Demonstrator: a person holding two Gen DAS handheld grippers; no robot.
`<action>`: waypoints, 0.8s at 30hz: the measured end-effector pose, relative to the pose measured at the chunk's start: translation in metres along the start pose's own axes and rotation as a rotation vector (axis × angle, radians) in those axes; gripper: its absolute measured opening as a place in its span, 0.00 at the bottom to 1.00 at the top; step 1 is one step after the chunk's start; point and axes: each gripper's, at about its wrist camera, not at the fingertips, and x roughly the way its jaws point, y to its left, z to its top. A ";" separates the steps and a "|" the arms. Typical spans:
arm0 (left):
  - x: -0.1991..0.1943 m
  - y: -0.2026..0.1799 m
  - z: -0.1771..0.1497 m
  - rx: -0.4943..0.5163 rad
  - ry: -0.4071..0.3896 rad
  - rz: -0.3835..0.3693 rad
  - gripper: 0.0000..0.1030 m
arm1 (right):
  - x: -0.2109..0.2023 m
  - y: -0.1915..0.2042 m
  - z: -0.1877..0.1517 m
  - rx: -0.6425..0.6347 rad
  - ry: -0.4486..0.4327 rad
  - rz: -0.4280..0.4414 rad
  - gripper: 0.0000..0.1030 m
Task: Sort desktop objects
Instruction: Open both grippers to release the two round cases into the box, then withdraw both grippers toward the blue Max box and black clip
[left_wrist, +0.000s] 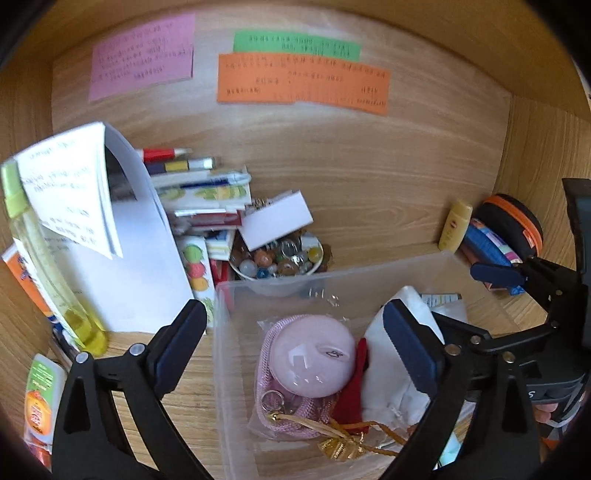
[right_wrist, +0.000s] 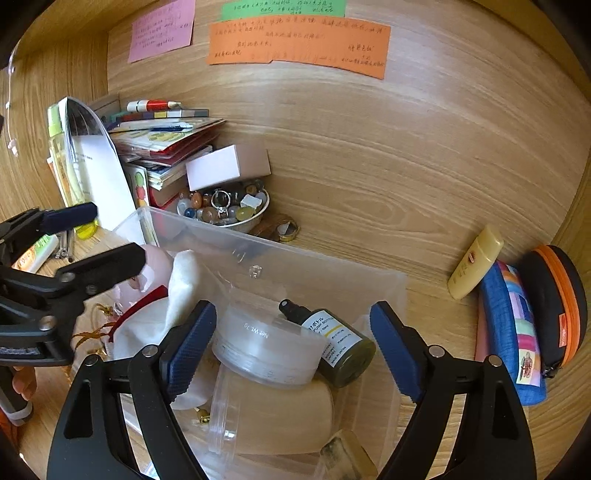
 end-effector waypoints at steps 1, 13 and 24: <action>-0.001 0.000 0.000 -0.003 -0.001 0.007 0.96 | -0.001 0.000 0.000 0.003 0.005 -0.001 0.82; -0.030 -0.003 -0.002 -0.015 0.035 -0.018 0.96 | -0.059 -0.020 -0.014 0.078 -0.028 0.088 0.92; -0.077 -0.028 -0.028 0.056 0.000 -0.064 0.98 | -0.095 -0.021 -0.063 0.045 -0.029 0.045 0.94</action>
